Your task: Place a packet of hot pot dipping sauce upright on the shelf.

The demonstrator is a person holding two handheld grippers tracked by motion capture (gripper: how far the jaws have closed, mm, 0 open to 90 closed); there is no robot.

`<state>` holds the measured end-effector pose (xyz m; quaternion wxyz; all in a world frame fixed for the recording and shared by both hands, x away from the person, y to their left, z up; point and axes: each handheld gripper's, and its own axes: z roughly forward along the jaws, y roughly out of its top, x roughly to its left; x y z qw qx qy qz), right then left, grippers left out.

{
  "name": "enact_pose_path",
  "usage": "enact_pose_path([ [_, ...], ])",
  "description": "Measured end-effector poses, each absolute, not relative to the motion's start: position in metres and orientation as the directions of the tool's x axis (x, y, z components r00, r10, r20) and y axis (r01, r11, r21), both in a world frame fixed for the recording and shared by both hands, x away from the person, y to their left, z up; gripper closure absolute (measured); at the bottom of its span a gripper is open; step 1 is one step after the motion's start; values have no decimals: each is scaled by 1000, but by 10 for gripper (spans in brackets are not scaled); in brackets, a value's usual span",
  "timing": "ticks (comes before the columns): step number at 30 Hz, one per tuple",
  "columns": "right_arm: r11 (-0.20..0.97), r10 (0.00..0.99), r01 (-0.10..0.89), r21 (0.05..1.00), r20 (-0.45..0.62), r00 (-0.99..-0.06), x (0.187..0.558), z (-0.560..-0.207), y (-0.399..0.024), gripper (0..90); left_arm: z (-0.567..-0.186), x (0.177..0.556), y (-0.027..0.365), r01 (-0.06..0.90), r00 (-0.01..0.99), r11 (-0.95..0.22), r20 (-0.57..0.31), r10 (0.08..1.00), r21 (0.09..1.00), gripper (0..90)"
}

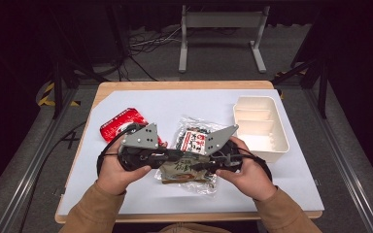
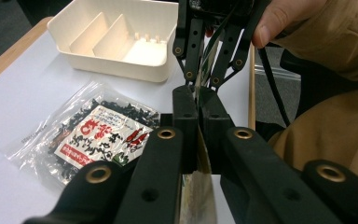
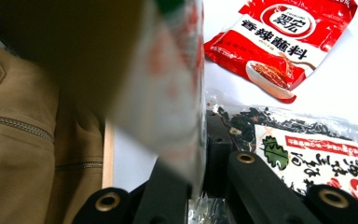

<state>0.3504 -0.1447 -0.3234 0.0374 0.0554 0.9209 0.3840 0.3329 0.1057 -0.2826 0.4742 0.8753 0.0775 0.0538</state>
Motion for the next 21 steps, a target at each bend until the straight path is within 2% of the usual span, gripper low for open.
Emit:
enact_pose_path([
  [5,695,142,100,712,0,-990,352,-323,-148,893,-282,332,109,93,977,-511,21,213,854,773],
  [7,693,152,115,711,11,-988,354,-322,-153,893,-280,331,115,104,971,-478,15,238,872,676],
  [11,691,163,114,713,0,-987,357,-318,-162,894,-279,330,125,105,963,-457,24,267,884,601],
  [21,691,196,117,714,-29,-980,364,-300,-183,893,-281,331,139,130,949,-444,19,314,887,548],
])
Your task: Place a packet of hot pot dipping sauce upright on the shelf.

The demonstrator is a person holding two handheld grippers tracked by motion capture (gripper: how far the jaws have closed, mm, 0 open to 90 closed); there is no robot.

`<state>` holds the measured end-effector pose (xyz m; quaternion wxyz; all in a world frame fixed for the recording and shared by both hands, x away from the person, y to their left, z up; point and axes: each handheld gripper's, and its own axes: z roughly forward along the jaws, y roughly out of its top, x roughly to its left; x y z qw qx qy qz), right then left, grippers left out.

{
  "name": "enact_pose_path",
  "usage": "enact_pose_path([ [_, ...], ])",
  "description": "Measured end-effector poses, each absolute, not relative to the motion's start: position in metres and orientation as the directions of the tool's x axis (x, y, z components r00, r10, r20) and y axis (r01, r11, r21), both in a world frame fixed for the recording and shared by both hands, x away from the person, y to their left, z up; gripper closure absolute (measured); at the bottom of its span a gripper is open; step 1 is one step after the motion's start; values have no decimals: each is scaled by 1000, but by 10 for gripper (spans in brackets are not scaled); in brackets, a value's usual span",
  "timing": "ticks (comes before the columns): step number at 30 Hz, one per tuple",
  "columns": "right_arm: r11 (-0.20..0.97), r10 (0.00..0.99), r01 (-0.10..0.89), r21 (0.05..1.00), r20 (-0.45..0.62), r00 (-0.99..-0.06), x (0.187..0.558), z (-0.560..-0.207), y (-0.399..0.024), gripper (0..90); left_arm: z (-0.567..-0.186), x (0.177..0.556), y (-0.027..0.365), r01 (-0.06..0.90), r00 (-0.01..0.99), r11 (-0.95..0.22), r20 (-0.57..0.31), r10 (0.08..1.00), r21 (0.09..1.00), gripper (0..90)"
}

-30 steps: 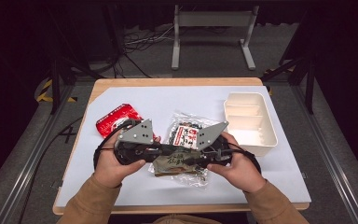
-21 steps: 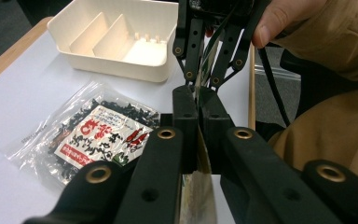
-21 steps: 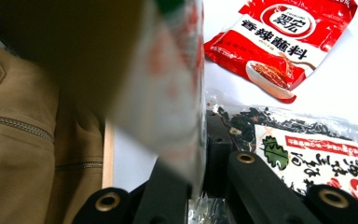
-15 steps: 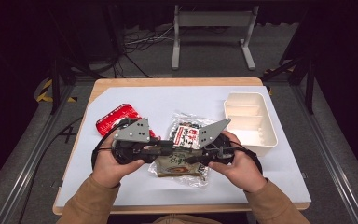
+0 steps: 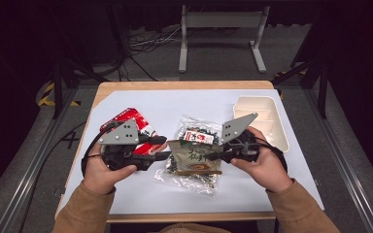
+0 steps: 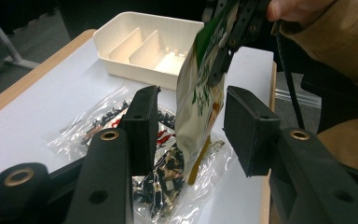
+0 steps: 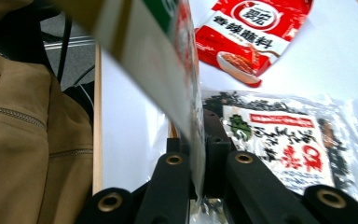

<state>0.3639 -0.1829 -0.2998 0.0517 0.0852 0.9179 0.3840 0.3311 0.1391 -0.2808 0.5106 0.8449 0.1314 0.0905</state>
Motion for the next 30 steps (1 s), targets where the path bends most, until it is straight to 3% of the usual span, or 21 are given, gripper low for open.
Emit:
enact_pose_path([
  [14,684,238,104,722,-87,-967,386,-268,-215,893,-290,342,149,187,923,-438,-4,384,879,451],
  [18,684,253,106,721,-98,-963,392,-261,-224,893,-293,345,152,209,913,-444,-11,408,872,375],
  [30,675,295,95,731,-150,-944,414,-245,-253,893,-305,358,170,301,857,-418,-50,514,857,273],
])
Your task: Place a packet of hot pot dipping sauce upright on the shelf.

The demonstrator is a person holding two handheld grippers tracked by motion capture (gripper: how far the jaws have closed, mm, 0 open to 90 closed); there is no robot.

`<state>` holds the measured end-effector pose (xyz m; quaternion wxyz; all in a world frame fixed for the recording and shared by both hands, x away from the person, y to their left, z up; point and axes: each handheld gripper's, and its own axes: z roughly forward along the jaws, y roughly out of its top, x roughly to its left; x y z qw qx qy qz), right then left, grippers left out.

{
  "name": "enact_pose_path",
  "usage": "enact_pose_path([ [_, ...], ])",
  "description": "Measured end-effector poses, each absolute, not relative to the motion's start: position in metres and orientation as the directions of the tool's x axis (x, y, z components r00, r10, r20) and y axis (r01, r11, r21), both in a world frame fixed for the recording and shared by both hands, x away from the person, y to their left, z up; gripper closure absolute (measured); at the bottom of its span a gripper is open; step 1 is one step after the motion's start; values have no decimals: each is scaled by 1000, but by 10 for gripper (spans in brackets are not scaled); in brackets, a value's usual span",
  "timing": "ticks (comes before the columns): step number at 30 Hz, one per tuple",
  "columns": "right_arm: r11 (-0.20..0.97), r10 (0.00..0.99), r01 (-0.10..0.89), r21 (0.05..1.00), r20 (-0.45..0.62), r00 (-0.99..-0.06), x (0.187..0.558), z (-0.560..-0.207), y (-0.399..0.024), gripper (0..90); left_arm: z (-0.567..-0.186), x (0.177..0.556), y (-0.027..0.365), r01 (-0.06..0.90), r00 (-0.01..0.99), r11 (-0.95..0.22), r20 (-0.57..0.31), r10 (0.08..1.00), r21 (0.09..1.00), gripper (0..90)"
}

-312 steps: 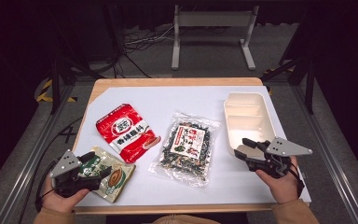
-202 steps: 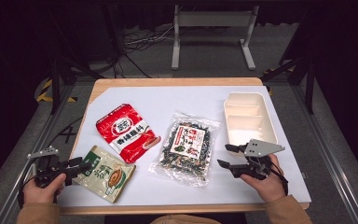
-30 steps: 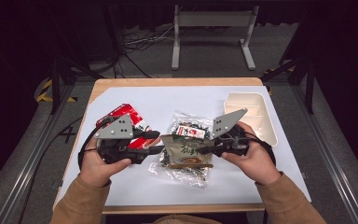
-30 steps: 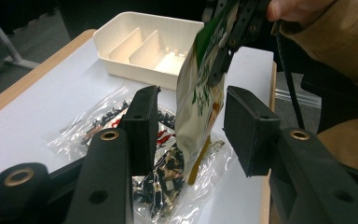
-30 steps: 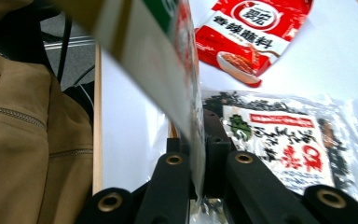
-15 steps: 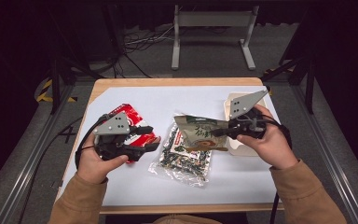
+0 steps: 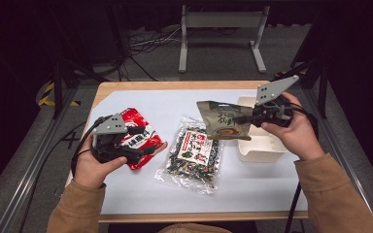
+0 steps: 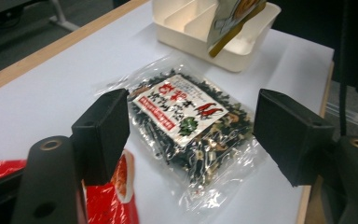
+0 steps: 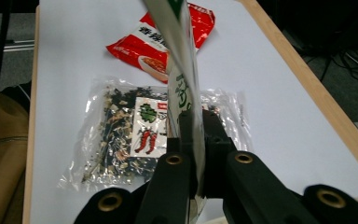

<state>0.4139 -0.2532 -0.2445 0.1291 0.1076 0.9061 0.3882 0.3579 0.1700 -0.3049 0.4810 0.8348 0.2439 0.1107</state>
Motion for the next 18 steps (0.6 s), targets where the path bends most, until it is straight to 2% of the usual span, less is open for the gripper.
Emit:
enact_pose_path([
  [18,644,392,125,755,-185,-901,449,-236,-299,893,-323,377,190,343,801,-361,-70,594,867,245],
])
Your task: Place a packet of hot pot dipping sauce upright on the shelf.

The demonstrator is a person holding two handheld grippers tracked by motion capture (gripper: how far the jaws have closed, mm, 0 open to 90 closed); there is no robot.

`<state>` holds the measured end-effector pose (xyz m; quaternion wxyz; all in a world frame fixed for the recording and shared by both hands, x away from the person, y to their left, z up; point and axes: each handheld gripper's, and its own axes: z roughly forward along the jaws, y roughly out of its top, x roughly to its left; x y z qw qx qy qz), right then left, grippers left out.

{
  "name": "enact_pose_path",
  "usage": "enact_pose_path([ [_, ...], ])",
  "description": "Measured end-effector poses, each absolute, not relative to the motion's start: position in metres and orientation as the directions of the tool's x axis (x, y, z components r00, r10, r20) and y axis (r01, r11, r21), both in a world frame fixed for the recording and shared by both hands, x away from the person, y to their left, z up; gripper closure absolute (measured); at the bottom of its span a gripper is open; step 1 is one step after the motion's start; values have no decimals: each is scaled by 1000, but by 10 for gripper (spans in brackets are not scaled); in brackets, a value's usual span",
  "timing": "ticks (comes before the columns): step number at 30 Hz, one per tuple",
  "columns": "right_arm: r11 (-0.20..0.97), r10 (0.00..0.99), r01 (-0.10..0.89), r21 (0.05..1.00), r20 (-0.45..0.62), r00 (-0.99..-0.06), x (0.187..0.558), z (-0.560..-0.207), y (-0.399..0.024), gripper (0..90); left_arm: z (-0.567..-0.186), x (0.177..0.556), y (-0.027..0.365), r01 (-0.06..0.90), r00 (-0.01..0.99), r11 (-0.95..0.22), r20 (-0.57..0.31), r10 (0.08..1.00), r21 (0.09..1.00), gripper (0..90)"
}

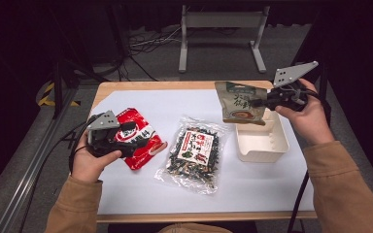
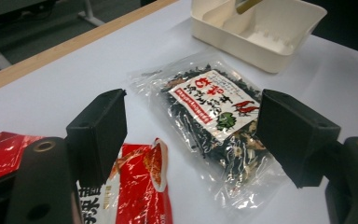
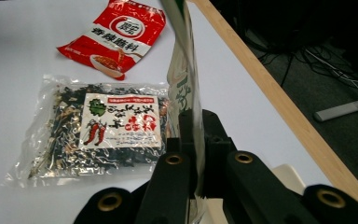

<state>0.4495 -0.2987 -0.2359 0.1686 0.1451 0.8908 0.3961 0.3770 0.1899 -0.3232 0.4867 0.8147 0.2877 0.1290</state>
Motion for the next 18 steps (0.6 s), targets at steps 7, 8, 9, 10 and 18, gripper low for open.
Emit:
enact_pose_path([
  [7,636,431,141,759,-198,-880,464,-231,-312,893,-327,380,194,346,794,-361,-66,604,866,232],
  [8,633,435,143,761,-197,-878,466,-231,-314,894,-328,381,195,346,792,-363,-62,607,865,227],
  [9,627,444,147,765,-196,-875,468,-230,-316,894,-328,382,196,350,789,-362,-64,611,864,222],
  [10,623,450,149,768,-196,-871,470,-231,-318,894,-329,382,196,354,785,-357,-67,616,865,216],
  [18,595,491,157,788,-201,-848,484,-230,-333,893,-335,387,202,354,769,-358,-52,637,864,210],
])
